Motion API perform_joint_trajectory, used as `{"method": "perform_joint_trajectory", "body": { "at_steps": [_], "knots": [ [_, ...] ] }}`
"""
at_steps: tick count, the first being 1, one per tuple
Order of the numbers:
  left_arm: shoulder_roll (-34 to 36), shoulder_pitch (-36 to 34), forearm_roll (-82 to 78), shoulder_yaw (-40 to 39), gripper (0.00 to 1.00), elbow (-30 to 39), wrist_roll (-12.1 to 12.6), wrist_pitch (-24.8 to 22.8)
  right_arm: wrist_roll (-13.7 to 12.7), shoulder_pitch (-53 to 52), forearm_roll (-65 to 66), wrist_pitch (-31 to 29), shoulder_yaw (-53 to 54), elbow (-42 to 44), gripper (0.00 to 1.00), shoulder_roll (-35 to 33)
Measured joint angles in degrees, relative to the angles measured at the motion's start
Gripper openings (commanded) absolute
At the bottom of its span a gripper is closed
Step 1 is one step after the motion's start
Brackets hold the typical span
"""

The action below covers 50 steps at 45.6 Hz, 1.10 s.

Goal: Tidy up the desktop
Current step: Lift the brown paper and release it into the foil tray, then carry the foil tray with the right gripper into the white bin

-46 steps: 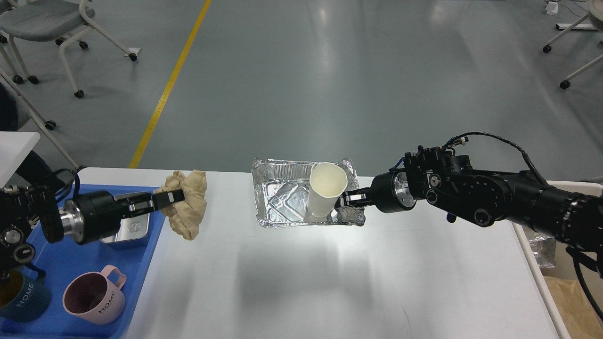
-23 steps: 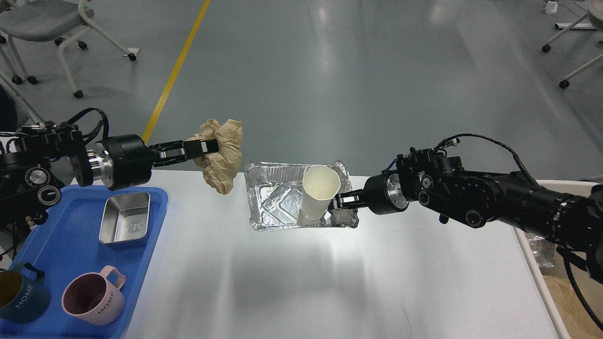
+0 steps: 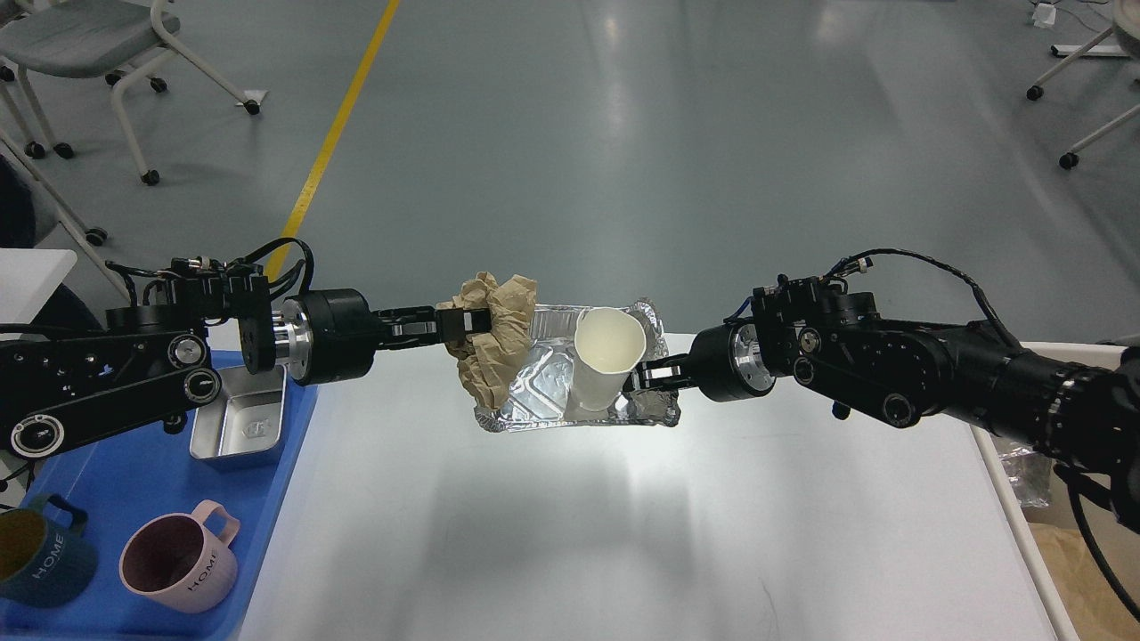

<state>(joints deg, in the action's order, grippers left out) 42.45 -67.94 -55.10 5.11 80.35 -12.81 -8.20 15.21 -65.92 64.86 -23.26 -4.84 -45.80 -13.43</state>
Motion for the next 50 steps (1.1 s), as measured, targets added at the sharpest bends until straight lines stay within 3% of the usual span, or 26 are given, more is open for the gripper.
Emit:
{"method": "perform_joint_trajectory", "body": {
  "at_steps": [4, 16, 28, 40, 50],
  "knots": [
    [-0.14, 0.14, 0.0, 0.46, 0.08, -0.74, 0.18, 0.1, 0.0, 0.0, 0.0, 0.02, 0.0, 0.0, 0.0, 0.01],
    [-2.86, 0.35, 0.14, 0.26, 0.29, -2.48, 1.18, 0.8, 0.0, -0.05, -0.02, 0.03, 0.0, 0.02, 0.0, 0.14],
    [-4.2, 0.02, 2.19, -0.78, 0.8, -2.84, 1.44, 3.9, 0.08, -0.01, -0.08, -0.03, 0.01, -0.08, 0.0, -0.26],
    [-4.14, 0.38, 5.24, -2.34, 0.85, -2.8, 1.43, 4.12, 0.08, 0.0, -0.08, -0.03, 0.04, -0.09, 0.0, -0.22],
    [-3.52, 0.66, 7.86, -3.96, 0.95, -2.74, 1.31, 4.64, 0.08, 0.03, -0.08, -0.03, 0.04, -0.09, 0.0, -0.34]
  ]
}}
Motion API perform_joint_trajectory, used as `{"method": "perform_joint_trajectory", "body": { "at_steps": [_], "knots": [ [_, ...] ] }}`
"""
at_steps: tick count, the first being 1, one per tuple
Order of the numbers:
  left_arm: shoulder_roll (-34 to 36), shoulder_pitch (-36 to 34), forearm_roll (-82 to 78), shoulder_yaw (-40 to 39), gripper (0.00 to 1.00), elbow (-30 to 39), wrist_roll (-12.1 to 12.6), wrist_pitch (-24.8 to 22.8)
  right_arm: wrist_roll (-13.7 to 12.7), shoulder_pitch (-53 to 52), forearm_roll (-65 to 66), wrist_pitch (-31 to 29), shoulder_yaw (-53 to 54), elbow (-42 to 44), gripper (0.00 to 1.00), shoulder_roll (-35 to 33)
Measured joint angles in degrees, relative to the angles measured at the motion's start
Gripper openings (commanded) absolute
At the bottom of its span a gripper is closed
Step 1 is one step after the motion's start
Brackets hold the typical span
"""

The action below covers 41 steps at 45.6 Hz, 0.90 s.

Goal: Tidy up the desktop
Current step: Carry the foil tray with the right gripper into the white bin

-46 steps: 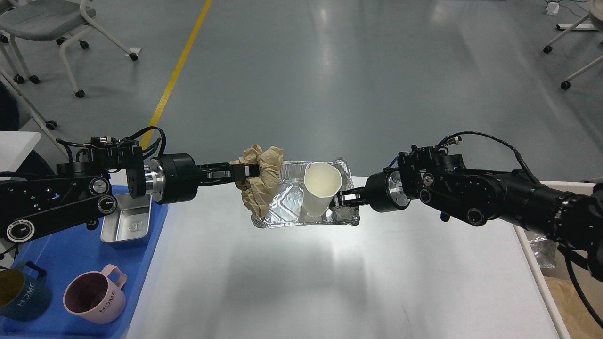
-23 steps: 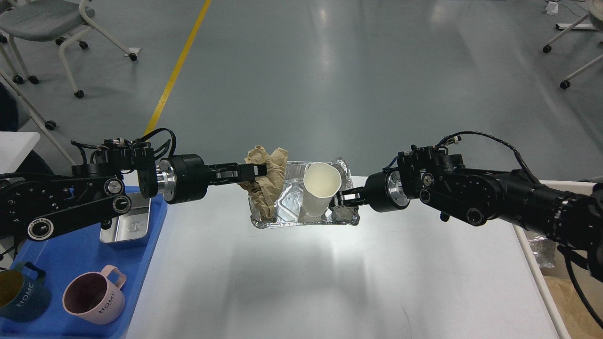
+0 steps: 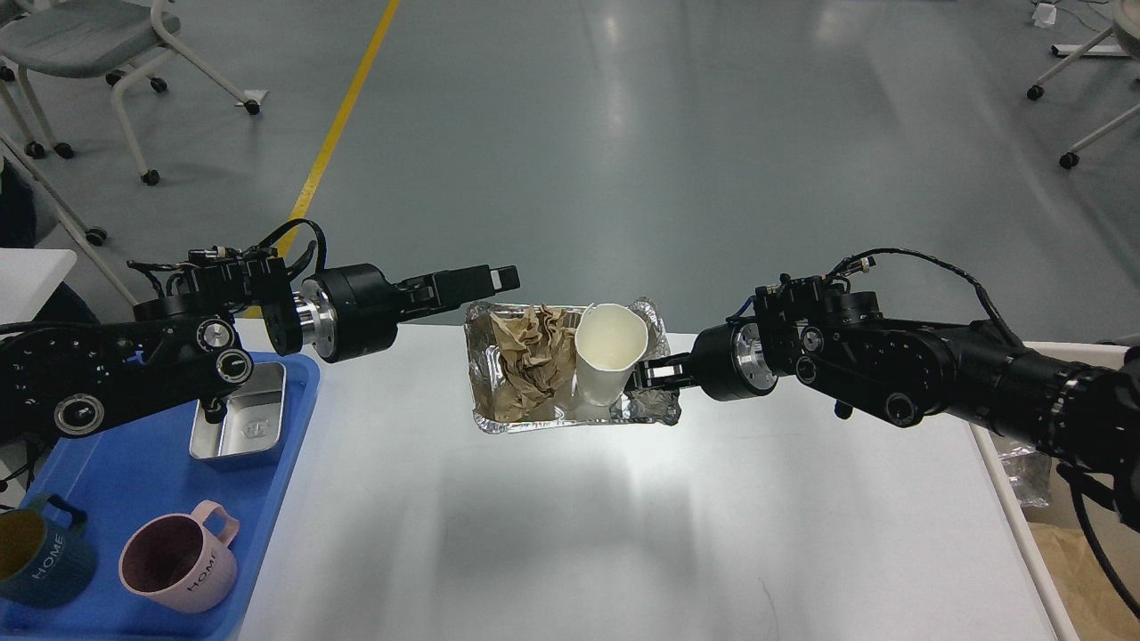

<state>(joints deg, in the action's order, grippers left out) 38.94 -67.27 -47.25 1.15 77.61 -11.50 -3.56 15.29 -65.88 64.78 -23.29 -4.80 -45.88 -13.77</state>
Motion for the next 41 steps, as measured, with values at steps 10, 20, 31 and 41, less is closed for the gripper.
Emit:
{"method": "perform_joint_trajectory", "body": {
  "at_steps": [10, 20, 31, 41],
  "knots": [
    [1.65, 3.62, 8.44, -7.88, 0.96, -0.41, -0.06, 3.0, 0.0, 0.4, 0.07, 0.0, 0.05, 0.09, 0.0, 0.0],
    [1.84, 17.79, 12.91, -25.67, 0.96, -0.54, -0.34, 3.87, -0.08, 0.73, -0.15, 0.19, 0.33, 0.1, 0.0, -2.09],
    [-1.95, 33.18, 19.44, -46.5, 0.96, -1.1, -0.65, 5.16, -0.09, 2.18, -2.98, 0.5, 0.76, 0.12, 0.0, -7.5],
    [-7.39, 38.97, 26.64, -57.15, 0.96, -4.71, 0.17, 4.4, -0.09, 5.74, -8.38, 3.06, 0.77, 0.09, 0.0, -14.69]
  ]
}}
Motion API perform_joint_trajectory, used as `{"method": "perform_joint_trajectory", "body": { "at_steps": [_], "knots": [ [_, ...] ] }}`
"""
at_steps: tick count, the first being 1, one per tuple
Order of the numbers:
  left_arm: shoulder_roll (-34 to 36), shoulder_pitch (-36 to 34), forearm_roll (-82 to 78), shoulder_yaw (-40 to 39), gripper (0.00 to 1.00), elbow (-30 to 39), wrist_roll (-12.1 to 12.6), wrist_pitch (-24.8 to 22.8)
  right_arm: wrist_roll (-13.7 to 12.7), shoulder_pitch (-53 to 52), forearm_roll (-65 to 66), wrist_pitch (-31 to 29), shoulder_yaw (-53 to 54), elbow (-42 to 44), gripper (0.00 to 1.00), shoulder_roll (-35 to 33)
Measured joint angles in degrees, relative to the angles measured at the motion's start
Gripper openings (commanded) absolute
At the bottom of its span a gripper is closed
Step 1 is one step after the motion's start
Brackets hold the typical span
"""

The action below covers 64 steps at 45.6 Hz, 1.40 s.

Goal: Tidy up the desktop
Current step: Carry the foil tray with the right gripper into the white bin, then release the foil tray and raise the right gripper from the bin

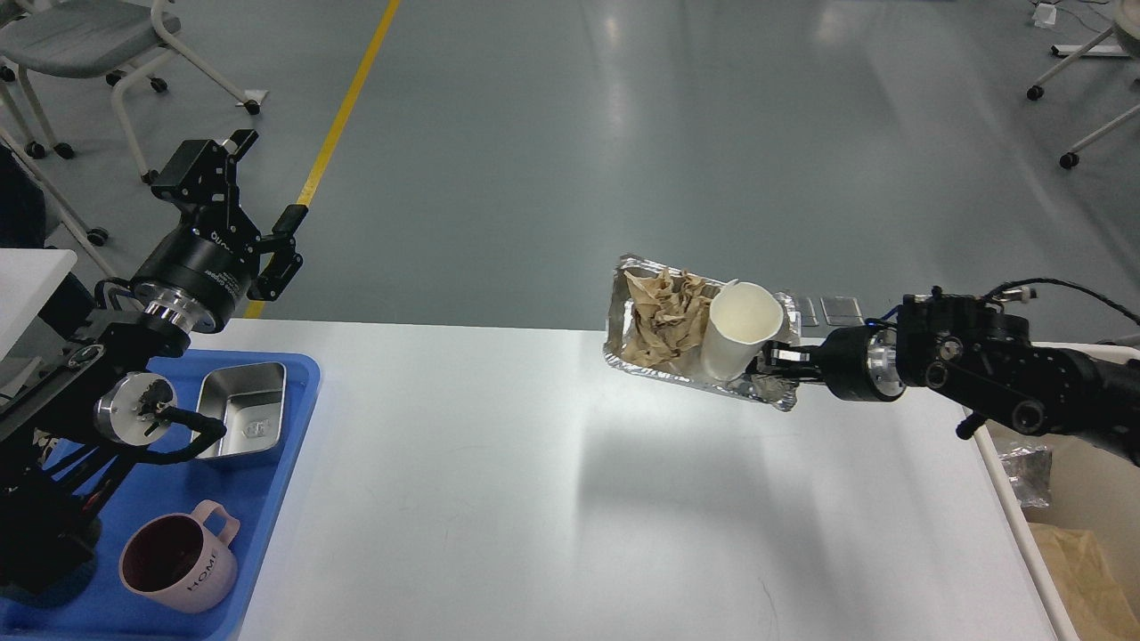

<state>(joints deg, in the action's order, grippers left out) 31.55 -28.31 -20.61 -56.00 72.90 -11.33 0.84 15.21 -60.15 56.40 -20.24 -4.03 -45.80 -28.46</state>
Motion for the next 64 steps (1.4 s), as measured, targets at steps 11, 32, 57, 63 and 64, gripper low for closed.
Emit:
{"method": "perform_joint_trajectory", "body": {
  "at_steps": [11, 32, 57, 63, 64],
  "knots": [
    [-6.03, 1.92, 6.01, -1.81, 0.96, -4.87, -0.05, -0.15, 0.17, 3.51, -8.99, 3.39, 0.73, -0.39, 0.0, -9.59],
    [-10.15, 11.06, 9.25, -12.51, 0.96, -7.67, -0.42, -5.34, 0.1, 11.25, -29.08, 7.85, 2.27, 1.0, 0.0, -21.86],
    [-14.65, 13.01, 9.24, -22.82, 0.96, -10.19, -0.78, -7.24, -0.21, 21.52, -41.31, 8.61, 2.15, 15.77, 0.06, -20.05],
    [-14.76, 13.0, 9.17, -22.36, 0.96, -10.94, -0.57, -7.26, -0.34, 24.34, -42.86, 8.72, 2.15, 19.8, 0.15, -18.18],
    [-14.78, 13.0, 9.17, -22.31, 0.96, -11.07, -0.57, -7.26, -0.38, 24.96, -43.32, 8.74, 2.17, 20.89, 0.16, -17.7]
  ]
}}
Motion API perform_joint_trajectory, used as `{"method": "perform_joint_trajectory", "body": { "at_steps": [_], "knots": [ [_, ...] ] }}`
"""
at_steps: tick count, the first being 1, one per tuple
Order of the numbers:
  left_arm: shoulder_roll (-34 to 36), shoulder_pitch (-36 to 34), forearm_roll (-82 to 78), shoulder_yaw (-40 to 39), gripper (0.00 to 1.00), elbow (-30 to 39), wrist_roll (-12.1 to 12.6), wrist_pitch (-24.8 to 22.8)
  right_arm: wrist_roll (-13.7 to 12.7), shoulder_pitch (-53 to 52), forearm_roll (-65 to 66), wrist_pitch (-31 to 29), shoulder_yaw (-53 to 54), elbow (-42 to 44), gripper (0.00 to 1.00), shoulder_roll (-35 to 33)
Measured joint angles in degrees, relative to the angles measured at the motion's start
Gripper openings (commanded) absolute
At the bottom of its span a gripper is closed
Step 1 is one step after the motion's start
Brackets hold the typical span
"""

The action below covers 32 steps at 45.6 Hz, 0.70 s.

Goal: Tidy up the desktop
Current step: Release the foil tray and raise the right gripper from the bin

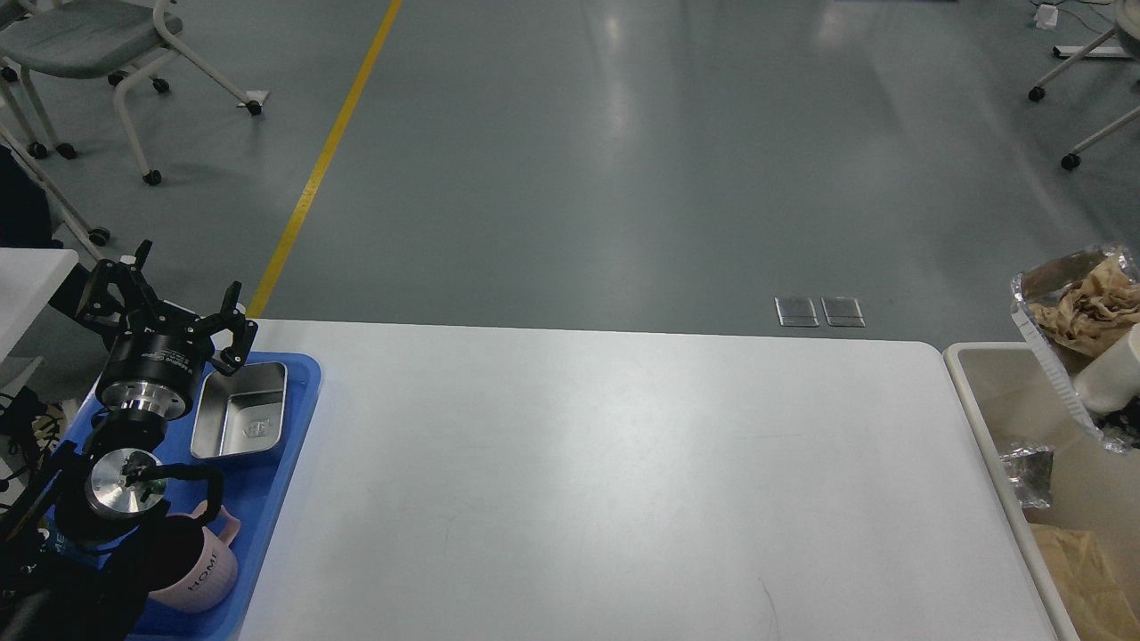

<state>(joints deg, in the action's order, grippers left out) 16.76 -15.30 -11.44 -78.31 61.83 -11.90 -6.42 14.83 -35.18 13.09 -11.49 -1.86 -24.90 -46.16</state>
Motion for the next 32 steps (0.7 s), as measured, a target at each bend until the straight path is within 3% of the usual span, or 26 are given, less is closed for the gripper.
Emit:
{"method": "perform_joint_trajectory", "body": {
  "at_steps": [5, 7, 9, 11, 19, 32],
  "knots": [
    [-0.05, 0.0, -0.06, 0.14, 0.96, -0.61, 0.0, 0.0, -0.07, 2.69, -1.46, -0.03, 0.02, 5.34, 0.25, 2.91],
    [-0.05, 0.0, -0.06, 0.16, 0.96, -0.91, 0.0, 0.0, -0.16, 3.56, -1.68, -0.06, 0.02, 7.94, 0.34, 4.36],
    [-0.03, 0.0, -0.07, 0.17, 0.96, -1.13, 0.0, 0.0, -0.25, 4.09, -1.77, -0.06, 0.02, 10.32, 0.57, 5.72],
    [-0.01, 0.0, -0.07, 0.17, 0.96, -1.3, -0.01, 0.0, -0.36, 4.45, -1.83, -0.12, 0.02, 12.84, 0.99, 7.3],
    [0.03, 0.27, -0.07, 0.27, 0.96, -1.44, -0.07, 0.0, -0.57, 5.35, -1.91, 0.13, 0.12, 19.66, 1.0, 11.84],
    [0.28, 0.42, -0.07, 0.35, 0.96, -1.98, 0.16, 0.05, -0.2, 3.91, -2.67, 1.28, 2.58, 20.6, 1.0, 13.39]
  ]
}}
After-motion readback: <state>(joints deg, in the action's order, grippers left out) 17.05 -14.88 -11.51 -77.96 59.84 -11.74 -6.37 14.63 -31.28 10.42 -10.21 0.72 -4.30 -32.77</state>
